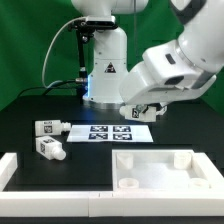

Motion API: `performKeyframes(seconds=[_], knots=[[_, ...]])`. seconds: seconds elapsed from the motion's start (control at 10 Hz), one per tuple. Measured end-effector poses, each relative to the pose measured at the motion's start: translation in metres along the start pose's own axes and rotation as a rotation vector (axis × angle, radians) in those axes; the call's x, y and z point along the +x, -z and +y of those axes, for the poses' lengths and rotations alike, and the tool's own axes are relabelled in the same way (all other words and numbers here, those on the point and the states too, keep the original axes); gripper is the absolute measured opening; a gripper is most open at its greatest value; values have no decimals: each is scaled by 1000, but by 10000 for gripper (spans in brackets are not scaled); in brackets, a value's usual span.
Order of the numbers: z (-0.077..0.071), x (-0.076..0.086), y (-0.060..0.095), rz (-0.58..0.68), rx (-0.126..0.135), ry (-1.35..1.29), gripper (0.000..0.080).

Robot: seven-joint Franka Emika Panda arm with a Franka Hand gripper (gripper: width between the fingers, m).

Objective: Assemble one leg

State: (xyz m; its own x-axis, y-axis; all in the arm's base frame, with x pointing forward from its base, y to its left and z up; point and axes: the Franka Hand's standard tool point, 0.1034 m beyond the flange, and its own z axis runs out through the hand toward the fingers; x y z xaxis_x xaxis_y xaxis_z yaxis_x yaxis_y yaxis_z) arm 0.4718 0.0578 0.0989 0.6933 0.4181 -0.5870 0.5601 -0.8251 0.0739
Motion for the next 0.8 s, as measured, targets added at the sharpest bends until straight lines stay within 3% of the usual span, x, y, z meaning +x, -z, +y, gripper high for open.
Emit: performKeyframes(seconds=[0.1,0.2,0.3,0.4,0.5,0.6,0.8], knots=[[-3,2,3,42,21,-58,285],[-13,5,17,34,110,-133,285],[-8,18,44,76,217,-189,285],[8,27,66,153,287,-236,285],[26,28,83,233,289,-258,285],[39,26,91,335,271,-276,285],[45,28,91,486,233,-308,285]])
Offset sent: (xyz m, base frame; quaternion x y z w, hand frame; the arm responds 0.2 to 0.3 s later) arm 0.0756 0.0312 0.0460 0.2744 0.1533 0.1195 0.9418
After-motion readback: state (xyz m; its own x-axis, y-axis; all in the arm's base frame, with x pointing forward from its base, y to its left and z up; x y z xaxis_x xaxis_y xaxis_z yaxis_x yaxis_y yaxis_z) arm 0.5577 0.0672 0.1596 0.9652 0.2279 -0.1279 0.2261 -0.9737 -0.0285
